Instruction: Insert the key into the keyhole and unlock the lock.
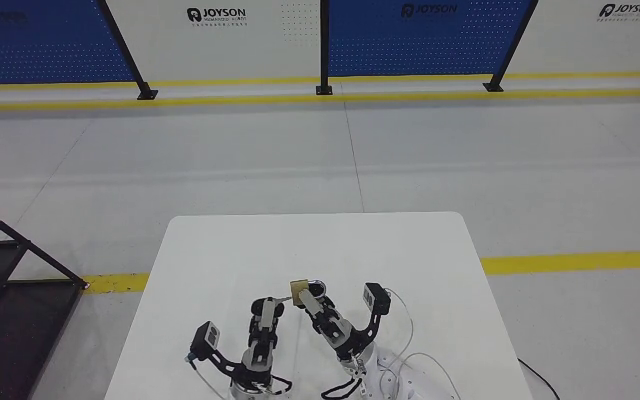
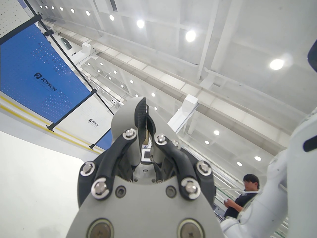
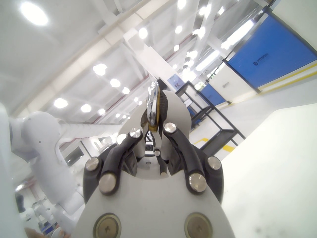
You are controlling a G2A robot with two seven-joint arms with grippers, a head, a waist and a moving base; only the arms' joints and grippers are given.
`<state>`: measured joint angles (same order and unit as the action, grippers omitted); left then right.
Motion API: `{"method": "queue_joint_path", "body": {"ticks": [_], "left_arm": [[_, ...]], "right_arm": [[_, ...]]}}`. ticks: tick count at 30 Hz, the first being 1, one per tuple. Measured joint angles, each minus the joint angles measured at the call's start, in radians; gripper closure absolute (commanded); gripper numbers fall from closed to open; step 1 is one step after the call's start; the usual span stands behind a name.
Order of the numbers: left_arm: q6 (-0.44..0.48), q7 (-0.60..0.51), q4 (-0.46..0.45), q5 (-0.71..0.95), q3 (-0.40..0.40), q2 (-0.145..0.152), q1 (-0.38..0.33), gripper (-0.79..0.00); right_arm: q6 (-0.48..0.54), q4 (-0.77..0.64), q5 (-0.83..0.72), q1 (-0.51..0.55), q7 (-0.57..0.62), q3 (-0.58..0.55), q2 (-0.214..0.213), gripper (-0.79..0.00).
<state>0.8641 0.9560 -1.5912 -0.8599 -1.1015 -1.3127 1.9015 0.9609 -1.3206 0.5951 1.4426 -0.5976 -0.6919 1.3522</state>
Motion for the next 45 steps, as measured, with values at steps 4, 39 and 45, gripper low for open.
{"method": "queue_joint_path", "body": {"ticks": [4,39,45], "left_arm": [[-0.003,0.003,0.003,0.001,-0.001,-0.003,-0.001,0.000],[-0.035,0.035,0.049,-0.068,0.020,-0.027,-0.034,-0.785],[-0.037,0.037,0.050,-0.067,0.013,-0.027,-0.031,-0.785]], "right_arm": [[0.000,0.000,0.000,0.000,0.000,0.000,0.000,0.000],[-0.028,-0.042,-0.045,0.030,0.112,-0.037,-0.001,0.000],[-0.016,-0.049,-0.049,0.041,0.127,-0.055,-0.001,0.000]]}}
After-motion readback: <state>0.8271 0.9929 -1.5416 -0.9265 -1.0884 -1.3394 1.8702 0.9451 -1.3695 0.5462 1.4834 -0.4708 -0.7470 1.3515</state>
